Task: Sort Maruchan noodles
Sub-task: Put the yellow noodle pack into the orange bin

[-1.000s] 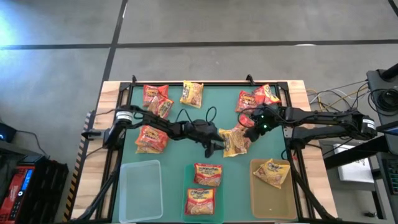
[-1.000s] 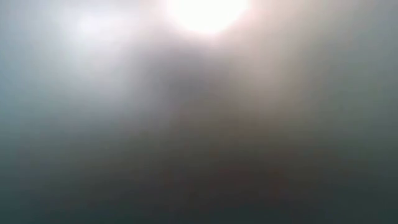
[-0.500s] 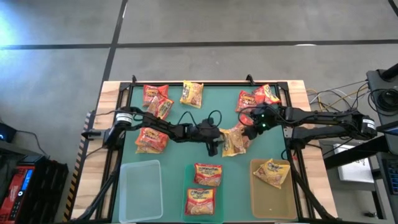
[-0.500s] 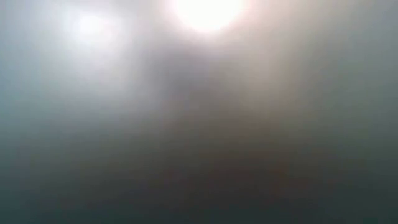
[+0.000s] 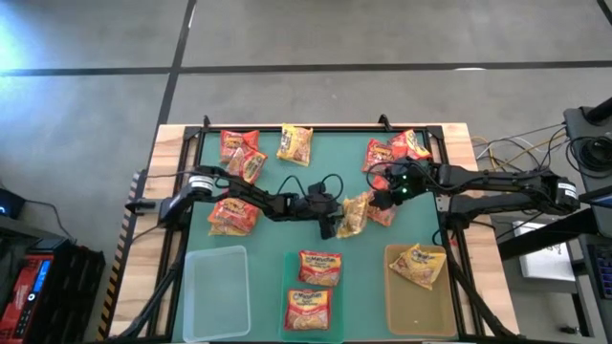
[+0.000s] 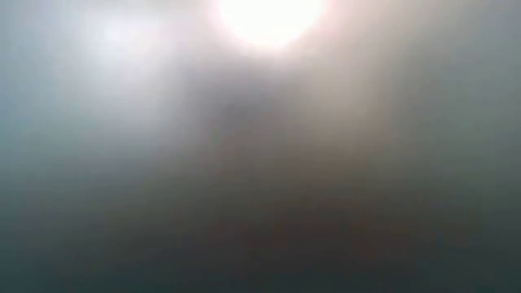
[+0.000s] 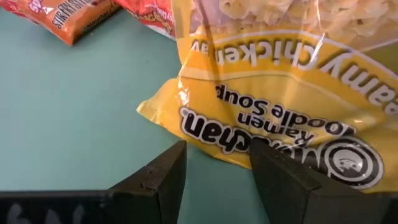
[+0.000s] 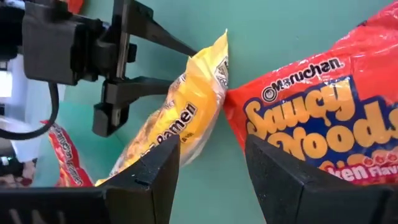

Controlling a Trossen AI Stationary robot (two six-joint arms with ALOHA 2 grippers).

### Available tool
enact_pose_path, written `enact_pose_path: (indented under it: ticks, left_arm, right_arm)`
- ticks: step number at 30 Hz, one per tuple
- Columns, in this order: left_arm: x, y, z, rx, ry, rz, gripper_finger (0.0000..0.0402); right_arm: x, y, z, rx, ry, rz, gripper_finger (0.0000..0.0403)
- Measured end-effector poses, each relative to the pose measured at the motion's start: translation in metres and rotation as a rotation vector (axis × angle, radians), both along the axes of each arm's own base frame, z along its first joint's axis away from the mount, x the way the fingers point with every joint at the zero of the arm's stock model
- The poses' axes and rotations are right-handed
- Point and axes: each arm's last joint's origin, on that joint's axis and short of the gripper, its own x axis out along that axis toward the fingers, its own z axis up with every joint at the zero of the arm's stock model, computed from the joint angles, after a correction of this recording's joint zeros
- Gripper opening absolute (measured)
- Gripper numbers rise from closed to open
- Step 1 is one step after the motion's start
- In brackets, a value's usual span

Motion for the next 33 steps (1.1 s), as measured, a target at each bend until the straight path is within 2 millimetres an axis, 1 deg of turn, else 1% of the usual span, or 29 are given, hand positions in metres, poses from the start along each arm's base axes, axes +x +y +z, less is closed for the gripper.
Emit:
enact_pose_path:
  ticks: [3,8,17,22,29,33]
  left_arm:
    - [-0.001,0.000,-0.001,0.000,0.003,0.000,0.0161]
    - [0.001,0.000,0.001,0.001,0.002,-0.002,0.0161]
    - [0.001,0.000,0.001,0.000,0.001,-0.004,0.0161]
    - [0.001,0.000,0.001,0.000,0.000,-0.004,0.0161]
    - [0.001,0.000,0.001,-0.001,-0.001,-0.004,0.0161]
    - [0.001,0.000,0.001,-0.001,-0.002,-0.004,0.0161]
  right_arm:
    - [0.001,0.000,0.001,0.023,-0.010,-0.024,0.0182]
    - [0.002,-0.001,0.000,0.033,-0.009,-0.036,0.0210]
    - [0.020,-0.001,-0.009,0.027,-0.019,-0.058,0.0245]
    - [0.029,-0.001,-0.016,0.035,-0.022,-0.072,0.0249]
    - [0.043,0.008,-0.029,0.065,0.002,-0.072,0.0247]
    - [0.050,0.011,-0.033,0.065,0.024,-0.078,0.0242]
